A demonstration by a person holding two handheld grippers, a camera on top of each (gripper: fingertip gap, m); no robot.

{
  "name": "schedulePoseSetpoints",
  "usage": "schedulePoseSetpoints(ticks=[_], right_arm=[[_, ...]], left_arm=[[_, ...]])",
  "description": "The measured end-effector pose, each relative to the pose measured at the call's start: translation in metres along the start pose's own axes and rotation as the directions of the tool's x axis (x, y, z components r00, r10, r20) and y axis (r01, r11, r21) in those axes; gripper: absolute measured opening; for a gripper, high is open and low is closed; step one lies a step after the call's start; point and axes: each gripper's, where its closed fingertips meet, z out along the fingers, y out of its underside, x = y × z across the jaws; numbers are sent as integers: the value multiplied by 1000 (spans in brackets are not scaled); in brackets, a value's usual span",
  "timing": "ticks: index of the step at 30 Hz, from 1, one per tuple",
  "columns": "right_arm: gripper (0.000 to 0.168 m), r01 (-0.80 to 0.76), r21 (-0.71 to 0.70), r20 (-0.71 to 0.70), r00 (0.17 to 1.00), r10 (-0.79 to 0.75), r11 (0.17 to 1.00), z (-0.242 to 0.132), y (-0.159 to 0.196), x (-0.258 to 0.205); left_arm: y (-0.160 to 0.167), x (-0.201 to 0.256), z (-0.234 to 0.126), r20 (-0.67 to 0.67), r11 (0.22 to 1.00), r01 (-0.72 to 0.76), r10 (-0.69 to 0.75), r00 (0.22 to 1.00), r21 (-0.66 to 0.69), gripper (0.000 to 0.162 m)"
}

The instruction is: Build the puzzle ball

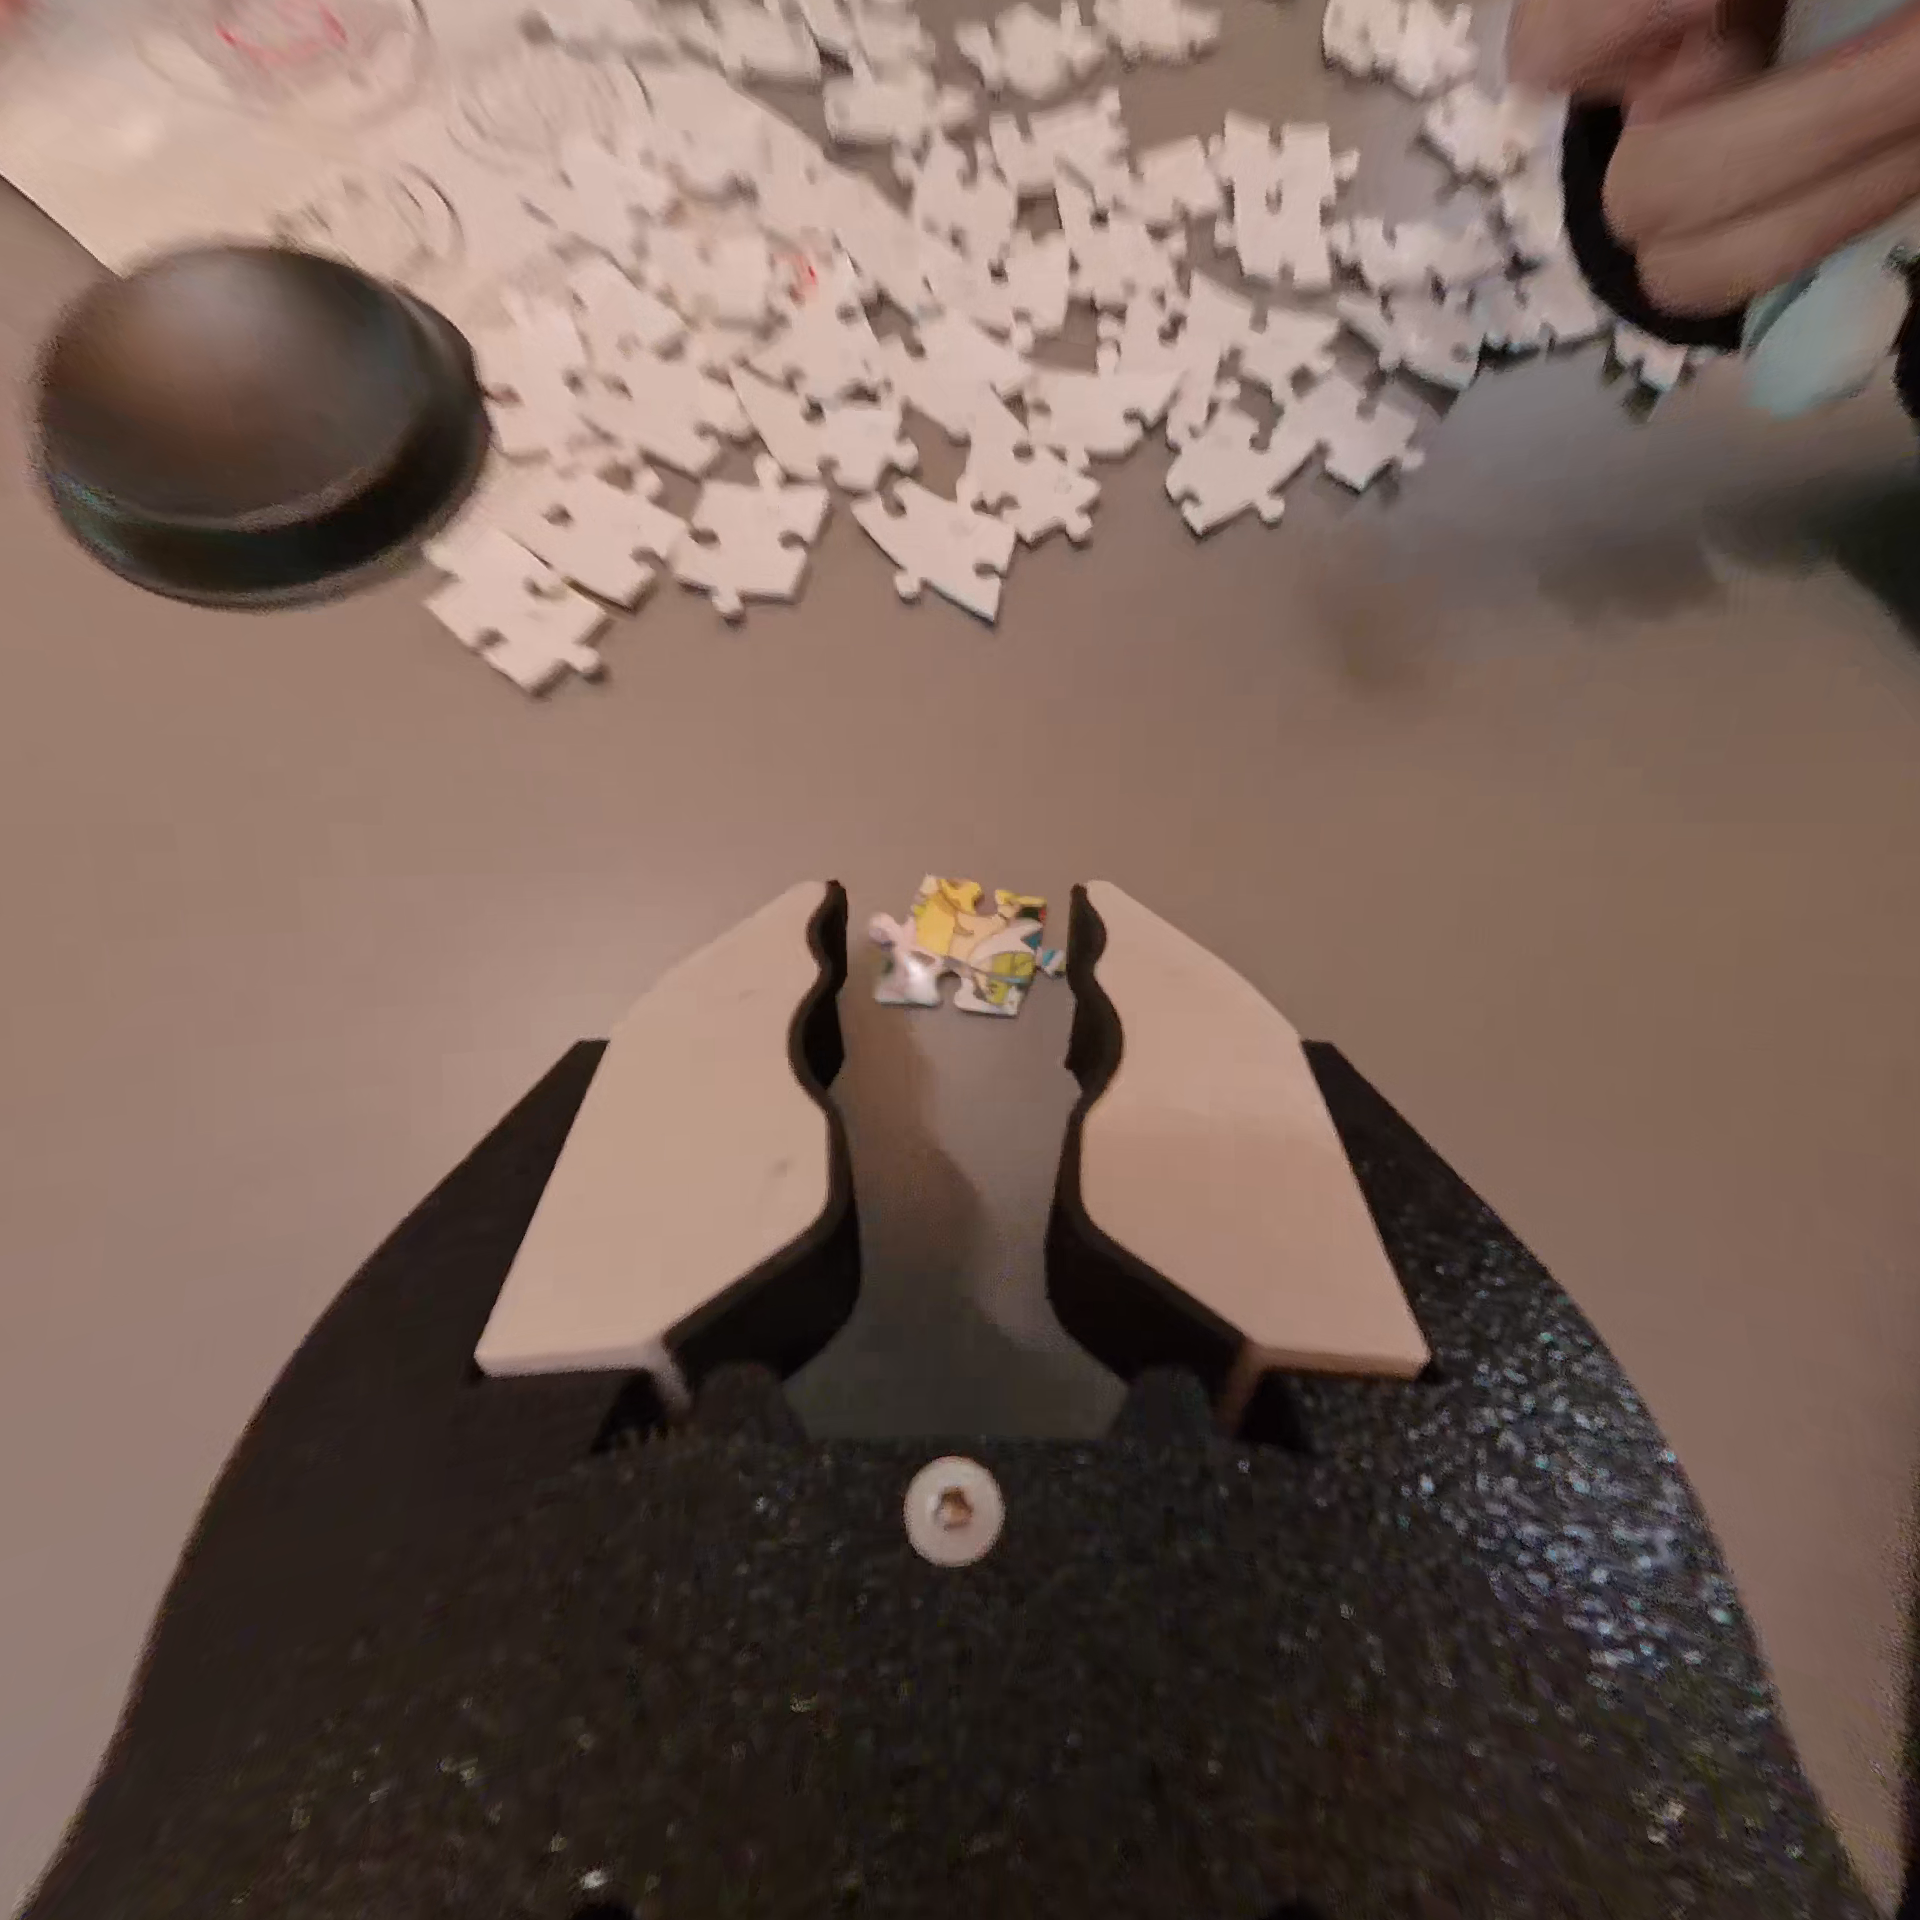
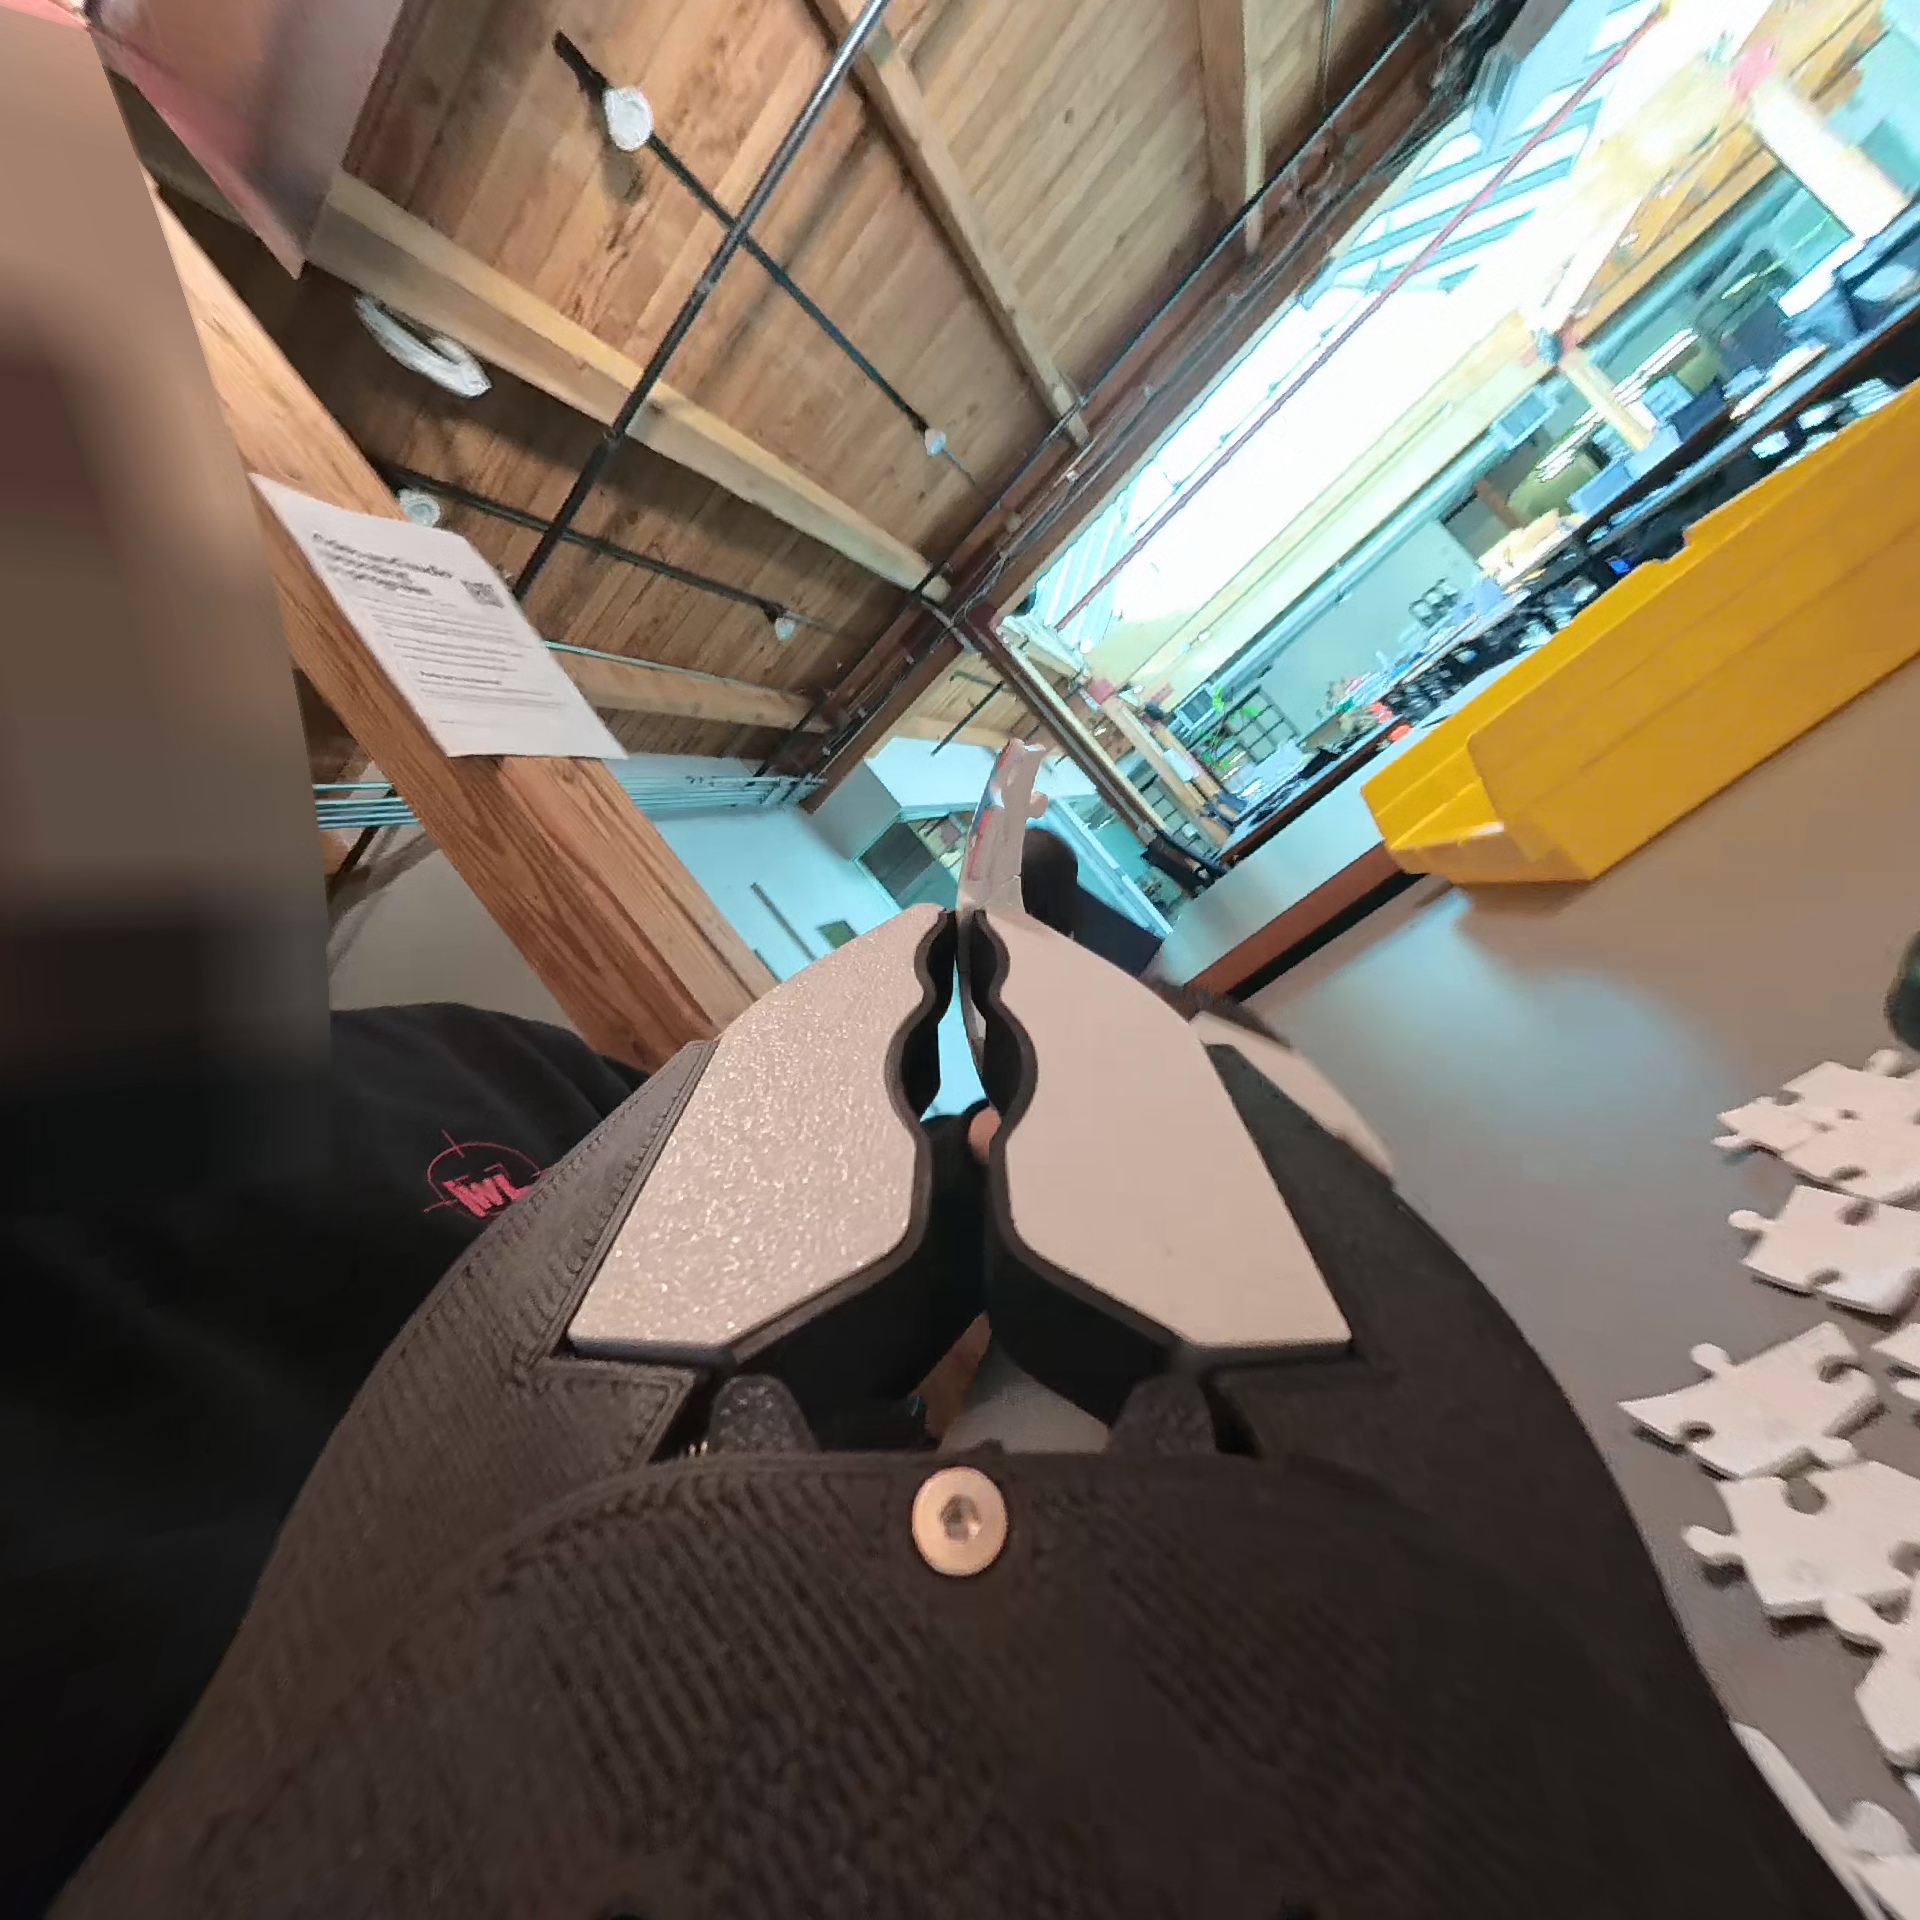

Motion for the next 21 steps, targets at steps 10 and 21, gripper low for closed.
schedulePoseSetpoints(ticks=[10,21], right_arm=[[2,49,-46,-38,998,-51,998,0,5,4],[3,77,-74,-37,996,-80,994,-1,9,6]], left_arm=[[21,-19,-26,-47,997,-34,30,998,-75,34],[32,-14,1,-15,989,-78,77,997,-123,24]])
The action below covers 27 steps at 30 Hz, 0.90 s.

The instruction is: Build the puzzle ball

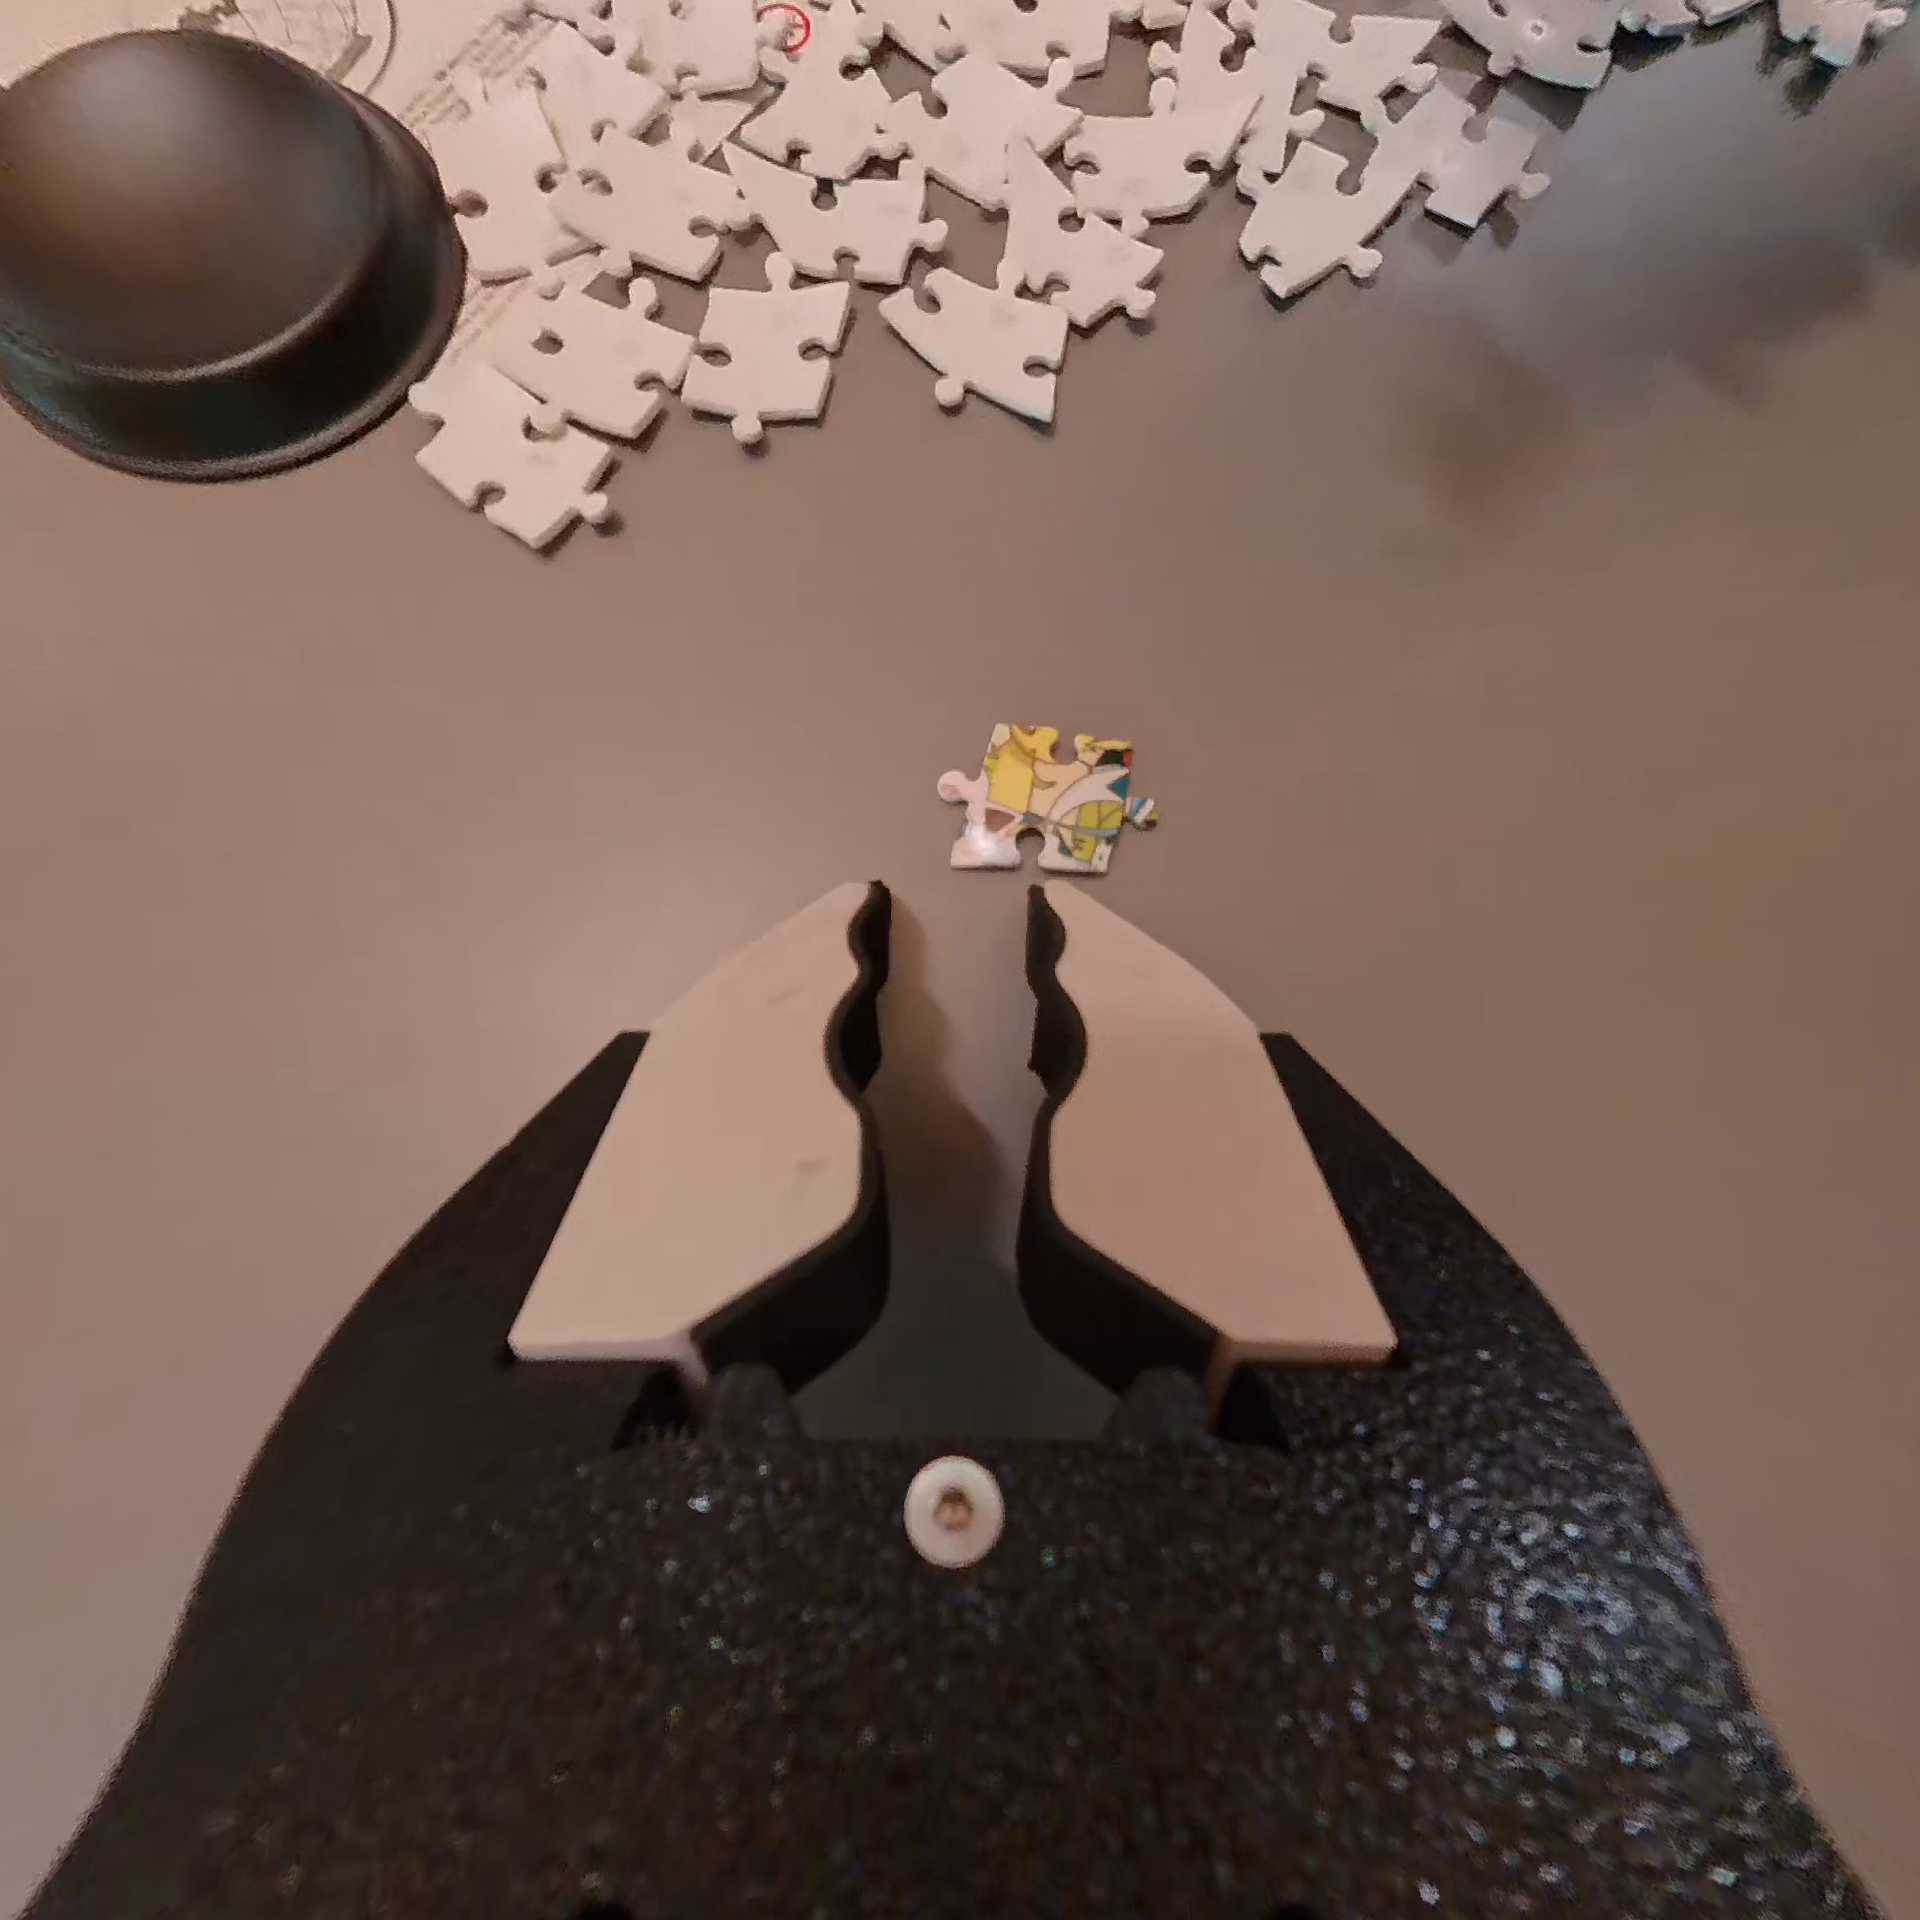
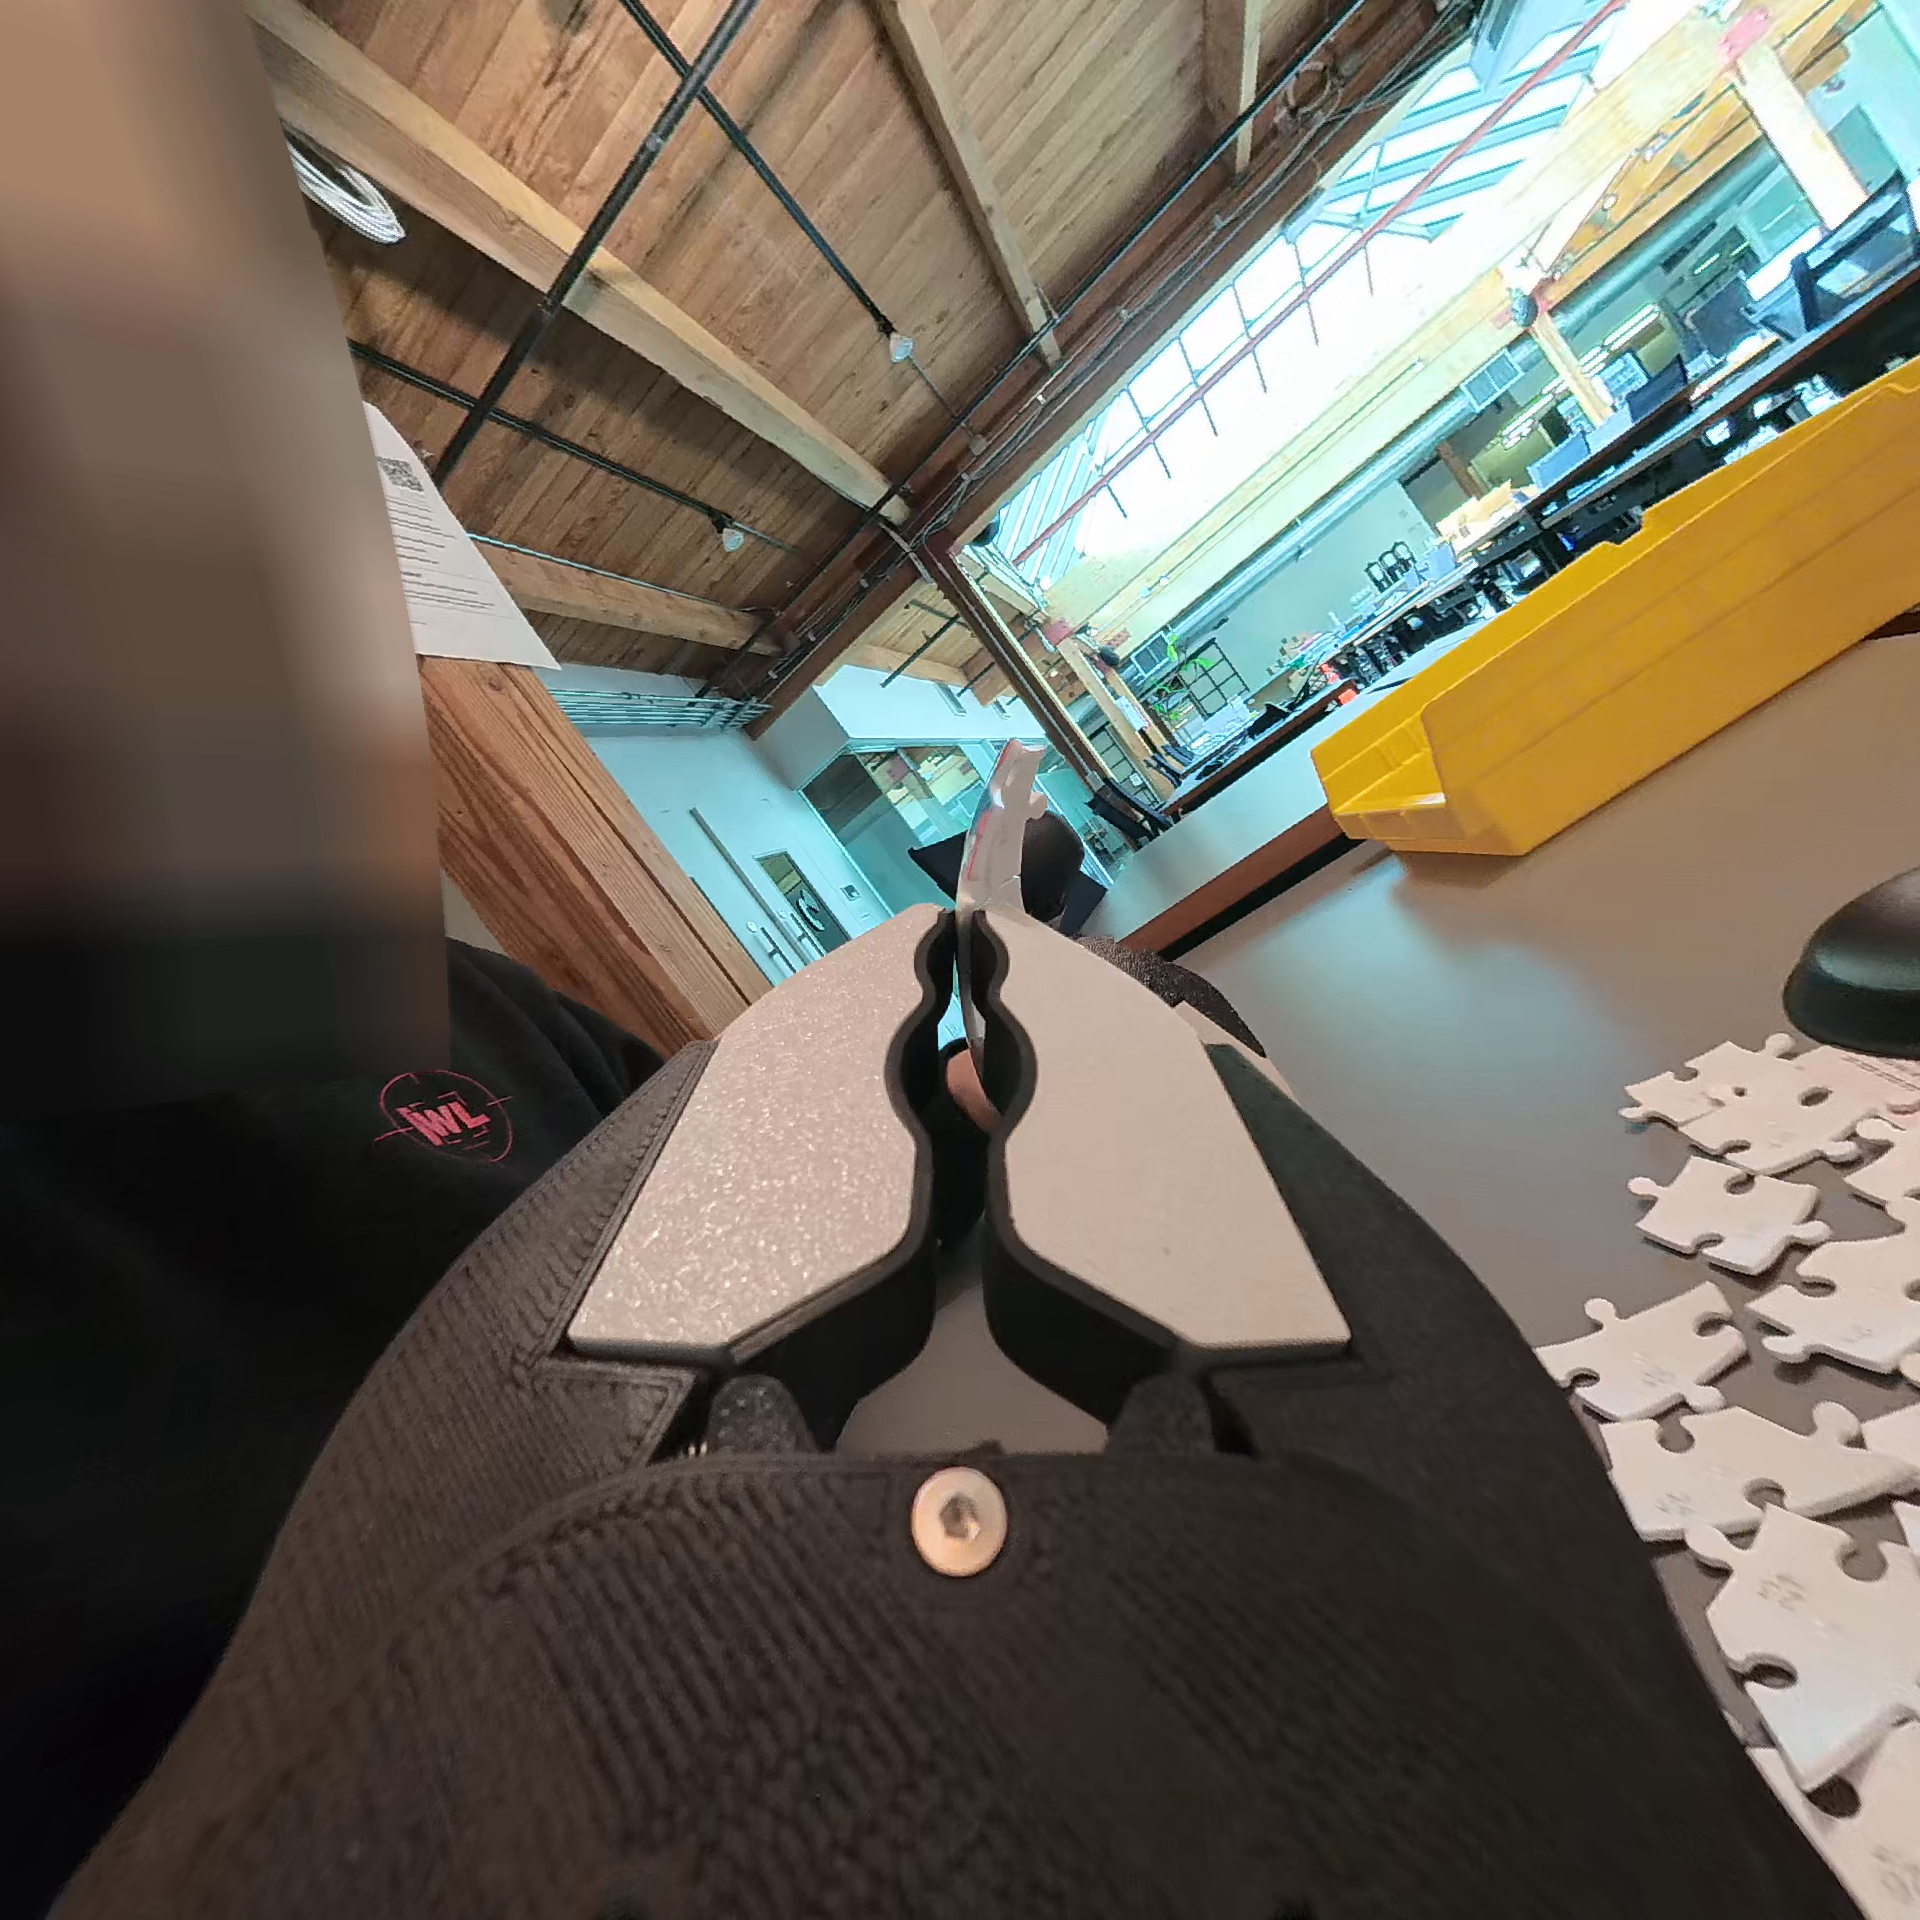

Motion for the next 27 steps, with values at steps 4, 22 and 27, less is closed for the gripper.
schedulePoseSetpoints(ticks=[4,22,27], right_arm=[[3,-2,4,2,1000,2,1000,0,0,1],[3,9,-8,-4,1000,-9,1000,1,1,1],[3,7,-5,-3,1000,-7,1000,0,1,1]], left_arm=[[-4,5,5,20,1000,-14,14,1000,-5,23],[-9,-5,8,85,1000,5,-6,996,16,32],[-10,-16,3,119,996,83,-86,989,31,35]])
